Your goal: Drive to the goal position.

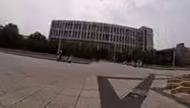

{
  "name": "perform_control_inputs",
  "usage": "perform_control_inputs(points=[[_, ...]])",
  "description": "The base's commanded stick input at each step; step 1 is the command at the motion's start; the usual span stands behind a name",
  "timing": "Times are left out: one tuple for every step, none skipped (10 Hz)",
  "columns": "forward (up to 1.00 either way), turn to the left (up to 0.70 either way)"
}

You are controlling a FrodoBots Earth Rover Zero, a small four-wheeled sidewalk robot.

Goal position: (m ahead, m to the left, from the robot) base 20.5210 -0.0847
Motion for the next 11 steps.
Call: perform_control_inputs(points=[[0.50, -0.25], [0.50, -0.25], [0.50, -0.25], [0.50, -0.25], [0.50, -0.25], [0.50, -0.25], [0.50, -0.25], [0.50, -0.25], [0.50, -0.25], [0.50, -0.25], [0.50, -0.25]])
